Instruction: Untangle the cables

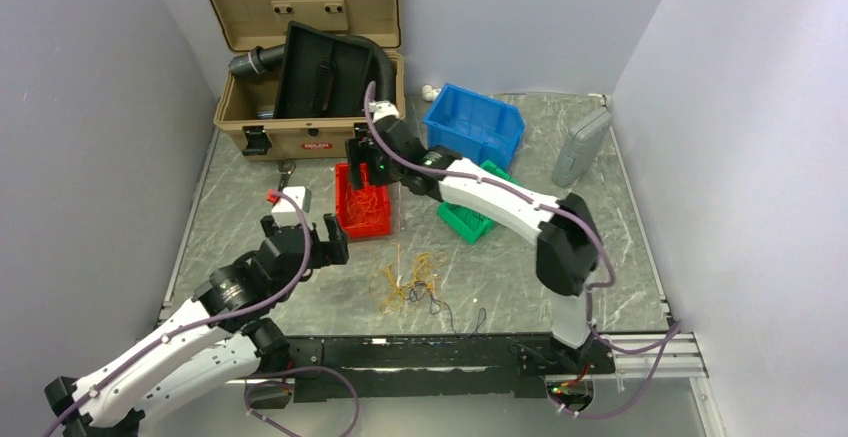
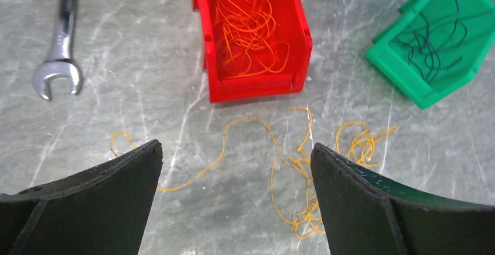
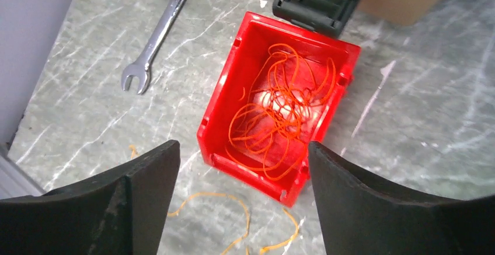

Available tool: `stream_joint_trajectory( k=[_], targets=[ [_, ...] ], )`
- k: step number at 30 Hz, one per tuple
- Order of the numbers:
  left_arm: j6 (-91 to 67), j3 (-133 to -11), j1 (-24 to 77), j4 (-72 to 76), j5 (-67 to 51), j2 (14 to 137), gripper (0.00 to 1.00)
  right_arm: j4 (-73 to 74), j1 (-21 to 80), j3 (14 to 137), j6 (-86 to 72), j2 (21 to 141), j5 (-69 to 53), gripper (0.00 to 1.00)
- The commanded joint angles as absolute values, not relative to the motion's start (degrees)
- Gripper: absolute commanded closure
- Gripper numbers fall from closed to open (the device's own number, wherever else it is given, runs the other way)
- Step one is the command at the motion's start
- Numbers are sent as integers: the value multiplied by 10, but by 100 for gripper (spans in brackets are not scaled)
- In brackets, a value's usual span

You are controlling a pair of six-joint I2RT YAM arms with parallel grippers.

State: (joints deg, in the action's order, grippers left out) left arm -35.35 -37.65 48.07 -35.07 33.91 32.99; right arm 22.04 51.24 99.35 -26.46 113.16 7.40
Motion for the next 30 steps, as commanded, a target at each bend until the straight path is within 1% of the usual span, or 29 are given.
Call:
stream_joint_trajectory(
  k=[1,3,4,7,9,12,15,21,23,26,28,29,30],
  targets=[
    [-356,-397,478,-352,250,361,1,206,511,907,-254,1036,80,11],
    [-357,-394,479,-354,224,378,1,198,511,850,-254,990,78,2],
    [-358,-391,477,-355,217,387,1,191,511,820,-256,967,77,1],
    [-359,-379,462,-352,195,417,0,172,511,716,-269,881,77,0],
    [-353,-370,440,-340,162,432,0,159,511,638,-280,829,79,0],
    [-331,-355,395,-314,100,452,2,146,511,563,-294,765,78,0],
    [-304,-359,351,-310,61,497,7,138,511,516,-304,725,73,2],
    [-289,-379,332,-296,63,602,14,119,511,481,-316,700,61,3],
    [-284,-383,327,-286,64,633,19,120,511,474,-321,697,57,3],
    [-281,-390,324,-277,62,674,34,98,511,445,-324,684,31,4],
    [-284,-395,324,-280,65,696,39,76,512,424,-317,678,6,4],
    [-285,-400,324,-284,68,705,43,71,512,417,-315,678,-3,4],
    [-284,-403,324,-287,70,711,53,66,513,413,-312,679,-15,4]
  ],
)
